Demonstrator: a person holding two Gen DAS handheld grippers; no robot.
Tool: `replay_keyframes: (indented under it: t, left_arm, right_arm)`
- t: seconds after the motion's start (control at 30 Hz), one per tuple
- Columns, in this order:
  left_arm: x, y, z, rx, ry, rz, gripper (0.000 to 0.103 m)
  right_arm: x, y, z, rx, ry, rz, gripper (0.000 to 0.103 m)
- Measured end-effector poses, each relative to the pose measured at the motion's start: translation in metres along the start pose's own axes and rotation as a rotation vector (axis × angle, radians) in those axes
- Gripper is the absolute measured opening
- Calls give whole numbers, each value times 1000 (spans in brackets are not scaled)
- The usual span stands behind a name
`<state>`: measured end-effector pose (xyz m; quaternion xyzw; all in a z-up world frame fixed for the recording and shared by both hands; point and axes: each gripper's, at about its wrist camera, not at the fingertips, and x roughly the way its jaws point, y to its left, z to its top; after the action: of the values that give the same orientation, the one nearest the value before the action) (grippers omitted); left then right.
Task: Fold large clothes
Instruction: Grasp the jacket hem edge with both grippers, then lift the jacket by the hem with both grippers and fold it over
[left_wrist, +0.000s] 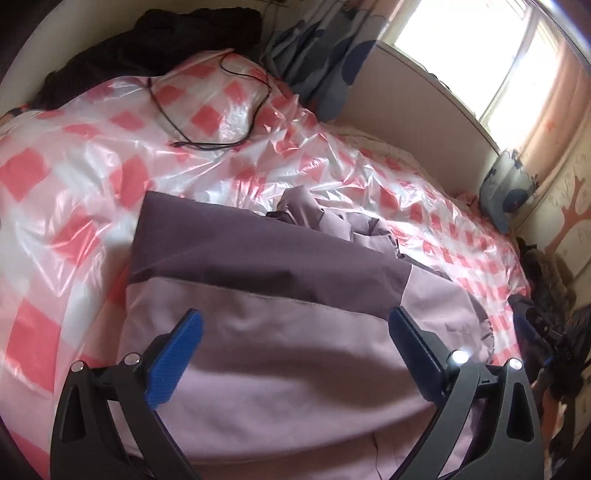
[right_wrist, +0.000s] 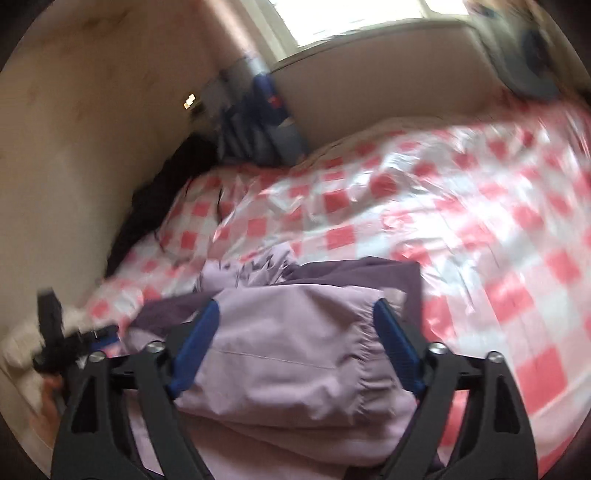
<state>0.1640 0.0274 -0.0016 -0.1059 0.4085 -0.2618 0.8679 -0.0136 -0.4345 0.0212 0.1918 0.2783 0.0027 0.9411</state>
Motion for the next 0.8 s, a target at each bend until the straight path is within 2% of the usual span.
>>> replay_keyframes:
  t: [0.07, 0.13, 0.17, 0.23, 0.3, 0.37, 0.43, 0.53, 0.6, 0.7, 0.8]
  left_arm:
    - [19, 6, -3, -20, 47, 14, 96]
    - [39, 15, -11, -29, 76, 16, 96]
    - [43, 14, -16, -4, 71, 12, 96]
    - [47, 4, -26, 81, 70, 50, 96]
    - [49, -1, -28, 125, 94, 86, 96]
    - [38, 3, -25, 84, 144, 67, 96]
    - [5, 14, -25, 16, 179, 19, 96]
    - [-67, 35, -40, 2, 128, 26, 96]
    - [-112, 58, -59, -12, 114, 56, 96]
    - [-154, 95, -89, -92, 131, 94, 96]
    - [-181, 128, -128, -223, 194, 30, 96]
  right_arm:
    - [30, 12, -6, -76, 86, -46, 84]
    - [76, 3, -26, -111, 240, -138, 84]
    - [91, -4, -41, -120, 293, -143, 84]
    - [98, -10, -50, -132, 300, -169, 84]
    - [98, -5, -44, -142, 332, -199, 84]
    - [87, -7, -36, -100, 350, -159, 84]
    - [47, -17, -29, -19, 339, -58, 85]
    - [-24, -43, -37, 88, 318, 8, 96]
    - [-68, -66, -60, 179, 349, 22, 96]
    - [-113, -98, -99, 297, 414, 16, 96]
    - [-151, -112, -143, 414, 471, 73, 96]
